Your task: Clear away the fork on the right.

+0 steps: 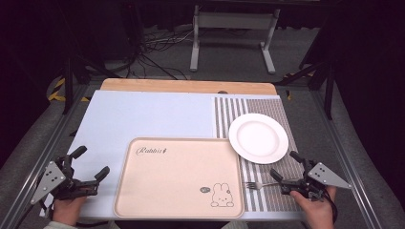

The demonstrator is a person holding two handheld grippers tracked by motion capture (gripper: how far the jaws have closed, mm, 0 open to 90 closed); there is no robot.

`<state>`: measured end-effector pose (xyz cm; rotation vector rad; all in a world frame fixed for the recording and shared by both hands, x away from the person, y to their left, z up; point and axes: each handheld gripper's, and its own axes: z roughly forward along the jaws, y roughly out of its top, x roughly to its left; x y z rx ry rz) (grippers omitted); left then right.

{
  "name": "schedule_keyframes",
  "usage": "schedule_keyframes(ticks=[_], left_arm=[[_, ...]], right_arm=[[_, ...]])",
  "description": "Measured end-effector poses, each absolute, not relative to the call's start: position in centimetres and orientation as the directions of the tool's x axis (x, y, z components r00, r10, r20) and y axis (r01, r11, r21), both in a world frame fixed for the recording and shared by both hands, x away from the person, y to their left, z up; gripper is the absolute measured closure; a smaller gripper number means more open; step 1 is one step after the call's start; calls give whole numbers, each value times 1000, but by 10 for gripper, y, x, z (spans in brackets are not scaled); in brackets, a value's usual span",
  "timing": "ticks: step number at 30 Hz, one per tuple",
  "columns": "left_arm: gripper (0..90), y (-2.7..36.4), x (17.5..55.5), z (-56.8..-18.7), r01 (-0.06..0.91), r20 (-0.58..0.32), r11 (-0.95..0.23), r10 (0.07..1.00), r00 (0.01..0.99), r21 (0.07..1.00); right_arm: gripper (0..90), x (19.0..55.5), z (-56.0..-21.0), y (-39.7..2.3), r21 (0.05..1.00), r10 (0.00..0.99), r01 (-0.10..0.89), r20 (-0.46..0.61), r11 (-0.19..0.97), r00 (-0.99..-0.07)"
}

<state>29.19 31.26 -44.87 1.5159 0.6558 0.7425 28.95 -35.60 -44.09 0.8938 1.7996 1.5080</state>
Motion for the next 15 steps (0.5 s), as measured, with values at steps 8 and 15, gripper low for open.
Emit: schedule_keyframes(ticks=[8,15], left_arm=[[4,314,292,-448,-9,62,-74,767,638,997],[4,314,291,-447,11,47,-71,762,646,997]], right_arm=[[19,289,-440,-355,986,813,119,-27,118,-582],[25,289,-440,-352,985,799,125,-22,122,-601]])
